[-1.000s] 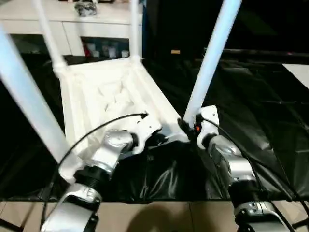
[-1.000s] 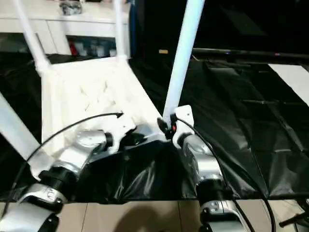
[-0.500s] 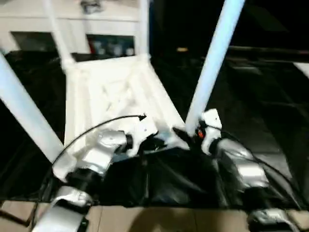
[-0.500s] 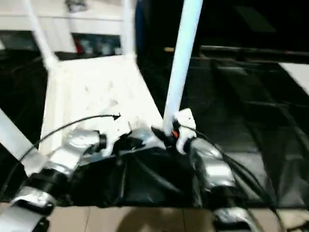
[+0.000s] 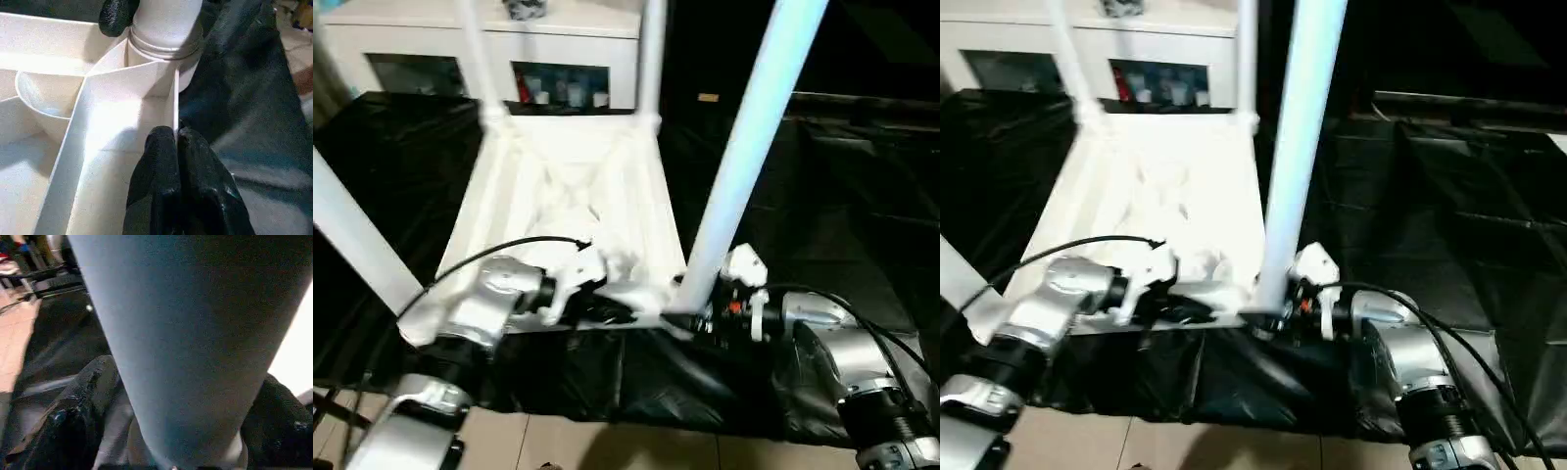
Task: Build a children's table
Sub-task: Rotate leg to tighten
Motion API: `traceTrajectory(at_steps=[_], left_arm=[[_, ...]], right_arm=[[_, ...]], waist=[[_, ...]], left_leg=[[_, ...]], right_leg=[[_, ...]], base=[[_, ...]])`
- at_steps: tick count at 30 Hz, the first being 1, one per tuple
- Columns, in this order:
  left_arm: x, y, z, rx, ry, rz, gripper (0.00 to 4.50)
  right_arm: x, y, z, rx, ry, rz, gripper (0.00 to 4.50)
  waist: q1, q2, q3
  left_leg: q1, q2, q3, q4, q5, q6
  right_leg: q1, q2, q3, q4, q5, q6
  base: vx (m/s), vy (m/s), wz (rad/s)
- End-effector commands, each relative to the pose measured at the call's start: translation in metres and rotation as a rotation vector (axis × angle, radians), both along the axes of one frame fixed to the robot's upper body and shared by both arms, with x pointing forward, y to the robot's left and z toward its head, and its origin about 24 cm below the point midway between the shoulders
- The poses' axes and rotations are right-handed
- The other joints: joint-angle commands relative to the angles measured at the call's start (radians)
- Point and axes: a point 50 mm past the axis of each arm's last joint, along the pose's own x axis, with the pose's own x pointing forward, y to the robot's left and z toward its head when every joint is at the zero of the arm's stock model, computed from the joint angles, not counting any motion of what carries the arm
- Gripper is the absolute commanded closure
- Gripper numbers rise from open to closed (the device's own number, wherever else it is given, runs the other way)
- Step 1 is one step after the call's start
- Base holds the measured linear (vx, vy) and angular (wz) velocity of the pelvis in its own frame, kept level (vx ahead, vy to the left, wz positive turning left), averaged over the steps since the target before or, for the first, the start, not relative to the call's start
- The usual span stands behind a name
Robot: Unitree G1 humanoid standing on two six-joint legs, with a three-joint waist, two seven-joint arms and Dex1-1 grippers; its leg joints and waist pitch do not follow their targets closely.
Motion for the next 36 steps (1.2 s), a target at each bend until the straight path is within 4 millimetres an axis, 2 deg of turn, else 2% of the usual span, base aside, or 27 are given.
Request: traceTrajectory(at_steps=[1,4,9,17,21,26,27,28,31,32,33,35,36], left_arm=[[0.007,-0.007,0.016,-0.034,-0.06,-0.025,4.5],[0.007,0.002,0.018,-0.018,-0.059,-0.019,4.5],[0.005,0.013,0.019,-0.003,-0.045,-0.022,4.5],[0.005,0.026,0.022,0.017,-0.038,-0.01,4.5],[0.005,0.027,0.022,0.02,-0.036,-0.01,4.5],[0.004,0.027,0.022,0.02,-0.038,-0.009,4.5],[0.003,0.027,0.021,0.018,-0.039,-0.005,4.5],[0.003,0.027,0.021,0.017,-0.039,-0.005,4.5],[0.005,0.024,0.019,0.004,-0.062,0.032,4.5],[0.01,0.018,0.018,-0.003,-0.095,0.104,4.5],[0.012,0.016,0.017,-0.006,-0.102,0.129,4.5],[0.015,0.009,0.016,-0.02,-0.117,0.173,4.5],[0.018,0.001,0.015,-0.043,-0.125,0.222,4.5]], right_arm=[[-0.013,0.011,-0.013,-0.011,0.084,0.105,0.8],[-0.015,0.012,-0.013,-0.017,0.084,0.135,0.8],[-0.018,0.014,-0.013,-0.008,0.105,0.165,1.13],[-0.017,0.015,-0.015,-0.007,0.118,0.183,1.81],[-0.018,0.016,-0.015,-0.005,0.127,0.193,2.07],[-0.02,0.017,-0.017,-0.003,0.136,0.203,2.13],[-0.02,0.018,-0.017,-0.002,0.138,0.205,2.14],[-0.02,0.018,-0.017,-0.002,0.138,0.205,2.14],[-0.02,0.022,-0.02,0.013,0.143,0.168,2.15],[-0.018,0.025,-0.024,0.018,0.137,0.103,2.15],[-0.017,0.026,-0.025,0.018,0.136,0.079,2.15],[-0.012,0.028,-0.029,0.013,0.123,0.001,2.15],[-0.008,0.032,-0.033,0.017,0.104,-0.084,2.17]], waist=[[0.003,0.001,-0.05],[0.007,0.001,-0.053],[0.015,-0.003,-0.058],[0.022,-0.002,-0.057],[0.023,-0.006,-0.057],[0.024,-0.008,-0.057],[0.024,-0.012,-0.057],[0.024,-0.009,-0.057],[0.024,-0.011,-0.057],[0.022,-0.015,-0.056],[0.022,-0.015,-0.056],[0.02,-0.016,-0.05],[0.015,-0.019,-0.045]], left_leg=[[0.005,0.052,-0.009,-0.062,-0.203,0.062],[0.005,0.052,-0.009,-0.061,-0.183,0.059],[0.002,0.051,-0.007,-0.056,-0.123,0.079],[0.004,0.052,-0.007,-0.056,-0.133,0.065],[0.004,0.052,-0.007,-0.055,-0.126,0.063],[0.003,0.05,-0.007,-0.053,-0.122,0.063],[0.003,0.05,-0.007,-0.053,-0.121,0.064],[0.003,0.052,-0.008,-0.054,-0.121,0.063],[0.003,0.052,-0.008,-0.054,-0.128,0.061],[0.003,0.052,-0.008,-0.054,-0.129,0.058],[0.003,0.052,-0.008,-0.054,-0.134,0.055],[0.004,0.049,-0.009,-0.057,-0.178,0.039],[0.008,0.048,-0.011,-0.059,-0.227,0.016]], right_leg=[[0.054,-0.078,0.058,-0.067,-0.246,-0.204],[0.054,-0.077,0.059,-0.061,-0.211,-0.204],[0.058,-0.077,0.058,-0.047,-0.106,-0.229],[0.057,-0.079,0.058,-0.046,-0.13,-0.227],[0.058,-0.078,0.058,-0.043,-0.111,-0.23],[0.059,-0.079,0.058,-0.043,-0.122,-0.227],[0.059,-0.078,0.059,-0.043,-0.121,-0.227],[0.058,-0.079,0.058,-0.041,-0.12,-0.228],[0.058,-0.078,0.058,-0.042,-0.125,-0.226],[0.057,-0.079,0.059,-0.042,-0.122,-0.227],[0.056,-0.08,0.06,-0.042,-0.127,-0.227],[0.053,-0.081,0.06,-0.054,-0.211,-0.21],[0.047,-0.085,0.062,-0.066,-0.321,-0.18]], base=[[0.0,0.0,0.0],[0.0,0.0,0.0],[0.0,0.0,0.0],[0.0,0.0,0.0],[0.0,0.0,0.0],[0.0,0.0,0.0],[0.0,0.0,0.0],[0.0,0.0,0.0],[0.0,0.0,0.0],[0.0,0.0,0.0],[0.0,0.0,0.0],[0.0,0.0,0.0],[0.0,0.0,0.0]])
